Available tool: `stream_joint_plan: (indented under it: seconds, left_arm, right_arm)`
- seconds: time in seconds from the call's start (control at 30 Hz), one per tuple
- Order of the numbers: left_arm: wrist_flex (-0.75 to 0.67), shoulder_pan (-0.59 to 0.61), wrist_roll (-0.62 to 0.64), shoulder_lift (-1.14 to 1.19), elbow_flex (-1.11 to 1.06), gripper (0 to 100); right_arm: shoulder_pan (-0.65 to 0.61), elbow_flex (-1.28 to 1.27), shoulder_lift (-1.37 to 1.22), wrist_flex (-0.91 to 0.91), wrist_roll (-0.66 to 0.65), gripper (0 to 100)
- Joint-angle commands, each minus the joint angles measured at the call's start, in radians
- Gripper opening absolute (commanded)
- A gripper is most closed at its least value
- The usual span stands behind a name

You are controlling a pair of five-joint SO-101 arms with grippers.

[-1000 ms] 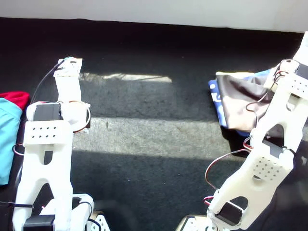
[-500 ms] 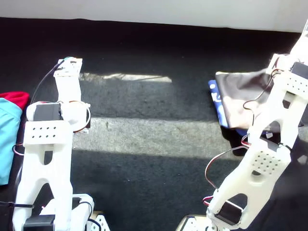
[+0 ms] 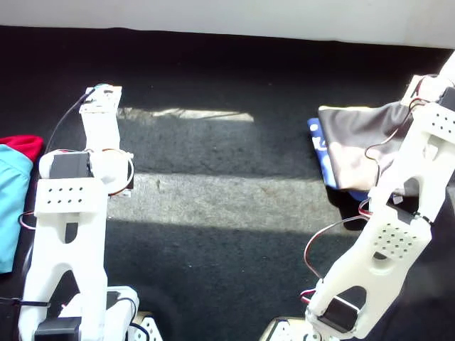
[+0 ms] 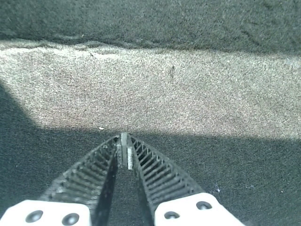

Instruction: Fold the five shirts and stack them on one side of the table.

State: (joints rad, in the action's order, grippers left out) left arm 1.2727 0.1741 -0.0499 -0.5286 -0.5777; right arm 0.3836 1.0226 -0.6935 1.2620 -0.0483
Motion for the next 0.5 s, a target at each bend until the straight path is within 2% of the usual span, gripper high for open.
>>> stream_joint_plan:
  seconds: [0.0, 0.23, 0.33, 0.47]
  left_arm:
    - [-0.011, 0.007, -0.008, -0.031, 0.005, 1]
    - [-0.009, 0.007, -0.008, -0.031, 0.005, 1]
    - [-0.005, 0.007, -0.008, -0.031, 0.004, 1]
    - [-0.005, 0.007, -0.008, -0.031, 0.004, 1]
  right_arm:
    - [-0.007, 0.073, 0.005, 0.044, -0.008, 0.5]
    - [-0.039, -0.087, 0.005, -0.074, -0.009, 0.6]
    - [-0.035, -0.166, 0.005, -0.163, -0.009, 0.6]
    - [-0.008, -0.205, 0.005, -0.196, -0.008, 0.6]
